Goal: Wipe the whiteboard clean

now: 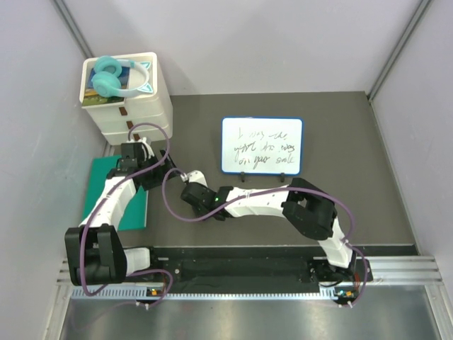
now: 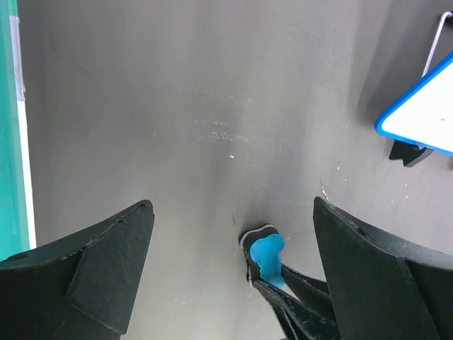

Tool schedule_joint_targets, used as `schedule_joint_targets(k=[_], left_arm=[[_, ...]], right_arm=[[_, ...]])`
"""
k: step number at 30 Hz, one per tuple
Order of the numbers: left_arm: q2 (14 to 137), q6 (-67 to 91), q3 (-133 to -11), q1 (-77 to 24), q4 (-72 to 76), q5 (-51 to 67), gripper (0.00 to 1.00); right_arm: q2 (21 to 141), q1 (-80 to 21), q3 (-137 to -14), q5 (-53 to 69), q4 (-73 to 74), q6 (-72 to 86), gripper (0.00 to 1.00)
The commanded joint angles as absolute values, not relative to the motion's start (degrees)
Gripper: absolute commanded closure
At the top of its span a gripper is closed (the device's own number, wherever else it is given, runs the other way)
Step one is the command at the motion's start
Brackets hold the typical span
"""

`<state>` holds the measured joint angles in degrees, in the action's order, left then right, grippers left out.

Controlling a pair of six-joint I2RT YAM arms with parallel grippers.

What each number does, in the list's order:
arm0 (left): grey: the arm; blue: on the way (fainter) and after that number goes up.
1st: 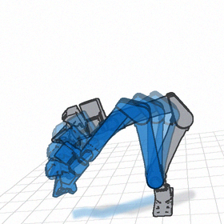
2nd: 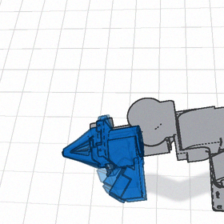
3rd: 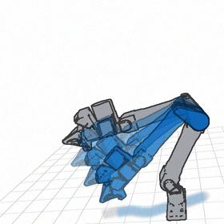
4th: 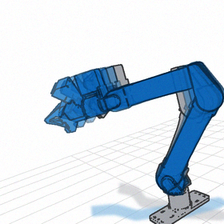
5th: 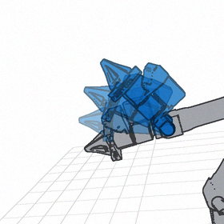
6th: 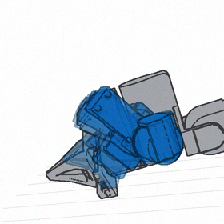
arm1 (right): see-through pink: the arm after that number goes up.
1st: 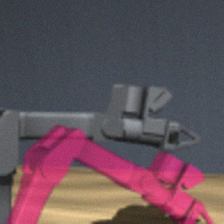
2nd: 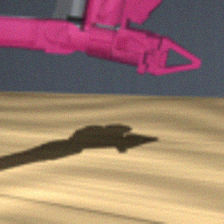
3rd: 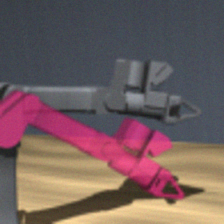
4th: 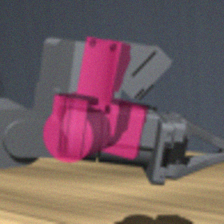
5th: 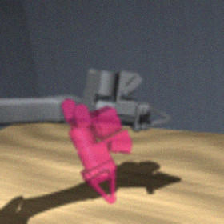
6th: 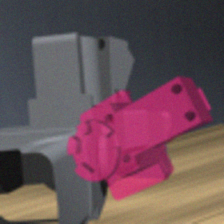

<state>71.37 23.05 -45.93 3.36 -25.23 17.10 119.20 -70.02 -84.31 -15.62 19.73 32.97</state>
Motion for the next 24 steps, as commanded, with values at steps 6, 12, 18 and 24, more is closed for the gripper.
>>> schedule_joint_targets(k=[6,12,18,24], left_arm=[[69.70,25.74,-44.66,3.60,-20.67,26.52,0.09],[68.99,30.31,-40.52,3.60,-9.00,32.06,0.09],[71.36,36.90,-34.55,1.06,13.12,37.26,0.16],[80.76,37.27,-34.10,-8.69,29.86,35.77,0.14]], right_arm=[[107.17,-69.18,-79.29,-23.12,20.04,32.78,1.00],[96.87,-62.94,-72.34,-21.89,18.81,32.70,1.00],[86.32,-53.03,-63.64,-19.69,16.70,31.82,1.00],[80.69,-43.43,-57.57,-15.65,14.07,29.54,1.00]])
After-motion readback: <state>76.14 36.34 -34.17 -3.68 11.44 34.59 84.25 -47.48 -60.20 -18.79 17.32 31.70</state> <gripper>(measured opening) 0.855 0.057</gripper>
